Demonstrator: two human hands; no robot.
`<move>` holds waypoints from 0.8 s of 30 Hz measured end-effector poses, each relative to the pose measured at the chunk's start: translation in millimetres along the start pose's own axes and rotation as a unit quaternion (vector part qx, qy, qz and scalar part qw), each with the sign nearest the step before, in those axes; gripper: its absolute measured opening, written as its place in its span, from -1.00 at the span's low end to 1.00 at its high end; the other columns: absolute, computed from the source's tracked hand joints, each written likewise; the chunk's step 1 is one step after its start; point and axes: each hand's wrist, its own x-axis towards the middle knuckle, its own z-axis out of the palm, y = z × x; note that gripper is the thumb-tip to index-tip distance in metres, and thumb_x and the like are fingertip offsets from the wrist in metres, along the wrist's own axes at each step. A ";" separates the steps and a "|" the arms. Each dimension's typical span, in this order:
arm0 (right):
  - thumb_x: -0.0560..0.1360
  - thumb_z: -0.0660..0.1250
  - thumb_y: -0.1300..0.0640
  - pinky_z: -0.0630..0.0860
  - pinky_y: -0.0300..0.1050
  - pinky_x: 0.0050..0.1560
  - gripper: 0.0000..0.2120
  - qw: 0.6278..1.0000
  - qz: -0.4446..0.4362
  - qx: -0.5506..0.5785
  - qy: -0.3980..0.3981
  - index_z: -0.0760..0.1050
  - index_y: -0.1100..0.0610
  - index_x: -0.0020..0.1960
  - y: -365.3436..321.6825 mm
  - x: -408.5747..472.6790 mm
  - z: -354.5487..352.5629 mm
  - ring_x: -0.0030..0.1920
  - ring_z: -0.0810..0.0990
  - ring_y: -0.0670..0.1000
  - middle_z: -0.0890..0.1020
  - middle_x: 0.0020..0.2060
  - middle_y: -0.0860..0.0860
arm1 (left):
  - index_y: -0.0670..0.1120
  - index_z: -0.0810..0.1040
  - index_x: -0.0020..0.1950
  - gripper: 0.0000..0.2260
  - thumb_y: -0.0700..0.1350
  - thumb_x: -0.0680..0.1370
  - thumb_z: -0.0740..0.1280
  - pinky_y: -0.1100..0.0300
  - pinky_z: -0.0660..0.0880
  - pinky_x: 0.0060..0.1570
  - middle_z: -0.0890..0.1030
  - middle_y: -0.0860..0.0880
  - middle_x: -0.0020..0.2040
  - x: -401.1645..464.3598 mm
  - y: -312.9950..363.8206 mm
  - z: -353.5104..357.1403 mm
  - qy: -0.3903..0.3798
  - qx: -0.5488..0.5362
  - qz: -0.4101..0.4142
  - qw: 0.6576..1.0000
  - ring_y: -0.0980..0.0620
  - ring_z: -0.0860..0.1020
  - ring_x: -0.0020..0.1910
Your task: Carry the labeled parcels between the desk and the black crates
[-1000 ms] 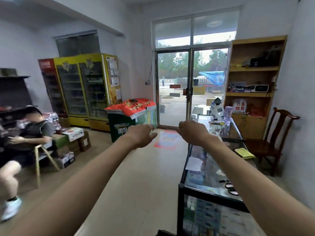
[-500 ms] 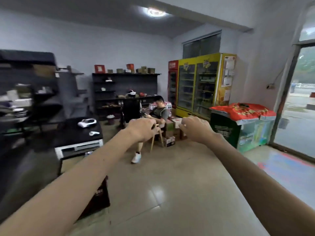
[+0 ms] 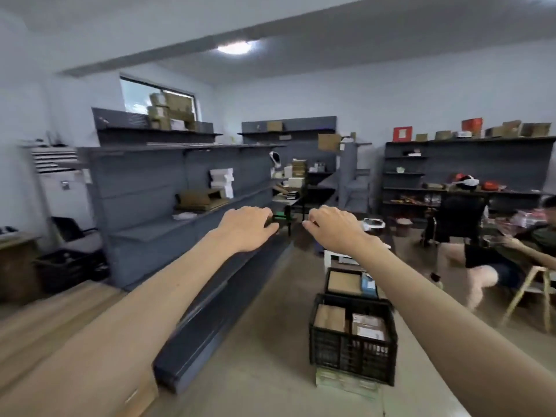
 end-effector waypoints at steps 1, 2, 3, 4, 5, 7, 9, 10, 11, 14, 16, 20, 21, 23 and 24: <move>0.68 0.10 -0.06 0.45 0.08 0.02 -0.66 1.000 -0.027 0.010 -0.001 0.51 0.17 0.12 -27.8 14.5 8.7 0.11 0.57 0.21 0.57 0.08 0.11 | 0.00 0.39 0.51 -0.56 0.18 0.71 0.09 -0.01 0.43 0.16 0.50 -0.05 0.44 -13.6 -27.5 -0.6 0.001 0.005 -0.025 1.000 -0.12 0.49 0.36; 0.68 0.10 -0.06 0.47 0.08 0.02 -0.66 0.999 -0.048 0.021 -0.003 0.51 0.16 0.11 -53.0 26.3 16.2 0.10 0.57 0.20 0.56 0.07 0.10 | 0.00 0.37 0.52 -0.55 0.18 0.71 0.09 -0.01 0.43 0.18 0.49 -0.05 0.45 -26.7 -51.3 -1.2 0.004 0.009 -0.046 0.999 -0.11 0.49 0.37; 0.68 0.10 -0.06 0.48 0.08 0.02 -0.66 0.997 -0.066 0.031 -0.007 0.51 0.16 0.11 -76.3 35.4 22.6 0.08 0.57 0.19 0.56 0.06 0.10 | 0.00 0.36 0.53 -0.54 0.18 0.70 0.09 -0.01 0.44 0.18 0.49 -0.04 0.46 -39.5 -71.7 -1.6 0.007 0.013 -0.064 0.998 -0.11 0.49 0.37; 0.69 0.10 -0.06 0.50 0.09 0.03 -0.67 0.995 -0.088 0.043 -0.010 0.51 0.15 0.11 -102.3 45.0 29.7 0.07 0.57 0.18 0.55 0.06 0.09 | 0.01 0.35 0.54 -0.54 0.18 0.70 0.08 -0.01 0.44 0.18 0.49 -0.04 0.46 -53.9 -93.3 -2.1 0.008 0.020 -0.086 0.996 -0.11 0.49 0.37; 0.69 0.10 -0.06 0.50 0.09 0.04 -0.67 0.992 -0.112 0.053 -0.011 0.51 0.15 0.11 -128.6 53.2 36.7 0.06 0.57 0.17 0.55 0.07 0.09 | 0.01 0.34 0.54 -0.54 0.18 0.70 0.08 -0.01 0.43 0.18 0.48 -0.05 0.46 -68.6 -114.6 -2.1 0.006 0.024 -0.110 0.994 -0.12 0.49 0.37; 0.69 0.09 -0.06 0.50 0.09 0.05 -0.67 0.985 -0.159 0.070 -0.014 0.50 0.15 0.11 -180.6 65.3 49.1 0.07 0.57 0.16 0.55 0.09 0.09 | 0.00 0.35 0.53 -0.55 0.18 0.70 0.08 -0.03 0.43 0.19 0.51 -0.06 0.43 -98.8 -153.3 -3.4 -0.001 0.031 -0.156 0.987 -0.13 0.50 0.35; 0.69 0.08 -0.05 0.49 0.10 0.06 -0.66 0.975 -0.203 0.087 -0.019 0.50 0.17 0.13 -232.4 72.3 58.6 0.10 0.56 0.18 0.54 0.12 0.10 | -0.01 0.38 0.49 -0.57 0.17 0.70 0.09 -0.03 0.45 0.17 0.55 -0.06 0.36 -130.9 -188.6 -3.5 -0.003 0.037 -0.202 0.979 -0.12 0.52 0.30; 0.69 0.08 -0.05 0.48 0.11 0.08 -0.66 0.970 -0.224 0.094 -0.024 0.49 0.18 0.14 -256.6 74.1 62.1 0.12 0.56 0.19 0.54 0.14 0.11 | -0.02 0.40 0.47 -0.58 0.17 0.70 0.09 -0.03 0.45 0.16 0.57 -0.05 0.33 -147.0 -203.9 -3.8 -0.004 0.040 -0.224 0.974 -0.12 0.53 0.28; 0.69 0.08 -0.05 0.48 0.12 0.09 -0.65 0.964 -0.246 0.101 -0.031 0.49 0.19 0.15 -280.0 75.3 65.1 0.13 0.55 0.20 0.53 0.16 0.12 | -0.02 0.40 0.46 -0.58 0.17 0.70 0.10 -0.04 0.45 0.17 0.57 -0.05 0.33 -163.6 -218.4 -4.5 -0.006 0.044 -0.246 0.968 -0.12 0.53 0.28; 0.69 0.09 -0.04 0.48 0.13 0.08 -0.66 0.943 -0.306 0.125 -0.038 0.48 0.20 0.17 -343.3 79.2 74.8 0.13 0.55 0.22 0.51 0.18 0.14 | -0.01 0.39 0.48 -0.58 0.15 0.70 0.11 -0.05 0.45 0.19 0.56 -0.06 0.36 -211.4 -256.8 -8.6 -0.018 0.053 -0.311 0.949 -0.13 0.51 0.32; 0.69 0.09 -0.05 0.48 0.12 0.04 -0.67 0.928 -0.340 0.148 -0.037 0.47 0.19 0.15 -382.6 80.6 81.8 0.11 0.56 0.23 0.51 0.16 0.14 | 0.00 0.41 0.46 -0.60 0.16 0.70 0.10 -0.04 0.45 0.16 0.57 -0.06 0.34 -241.3 -280.5 -12.3 -0.023 0.066 -0.351 0.934 -0.14 0.52 0.31; 0.68 0.10 -0.05 0.49 0.10 0.00 -0.68 0.899 -0.403 0.169 -0.033 0.48 0.16 0.17 -453.0 77.8 93.1 0.10 0.57 0.22 0.52 0.17 0.13 | 0.00 0.36 0.51 -0.57 0.16 0.70 0.09 -0.07 0.45 0.27 0.51 -0.05 0.43 -291.6 -316.7 -19.7 -0.030 0.086 -0.419 0.903 -0.12 0.47 0.39; 0.68 0.10 -0.05 0.46 0.08 -0.02 -0.69 0.892 -0.416 0.172 -0.031 0.47 0.16 0.16 -468.3 77.9 94.9 0.10 0.57 0.22 0.53 0.16 0.13 | -0.01 0.36 0.51 -0.57 0.16 0.70 0.09 -0.09 0.45 0.29 0.49 -0.06 0.44 -301.5 -324.5 -20.8 -0.032 0.085 -0.434 0.896 -0.12 0.47 0.40; 0.68 0.10 -0.05 0.43 0.07 -0.04 -0.70 0.879 -0.441 0.180 -0.036 0.45 0.15 0.14 -497.0 80.4 98.8 0.10 0.57 0.21 0.53 0.15 0.12 | -0.02 0.37 0.50 -0.56 0.17 0.70 0.10 -0.10 0.47 0.27 0.50 -0.07 0.43 -319.3 -339.4 -22.0 -0.032 0.087 -0.464 0.881 -0.12 0.48 0.37; 0.68 0.10 -0.06 0.43 0.07 -0.04 -0.70 0.872 -0.452 0.182 -0.042 0.45 0.15 0.13 -510.2 82.9 100.7 0.10 0.57 0.21 0.54 0.14 0.12 | -0.02 0.37 0.50 -0.55 0.18 0.70 0.11 -0.09 0.49 0.24 0.50 -0.06 0.42 -326.9 -347.6 -22.4 -0.030 0.091 -0.478 0.873 -0.12 0.49 0.35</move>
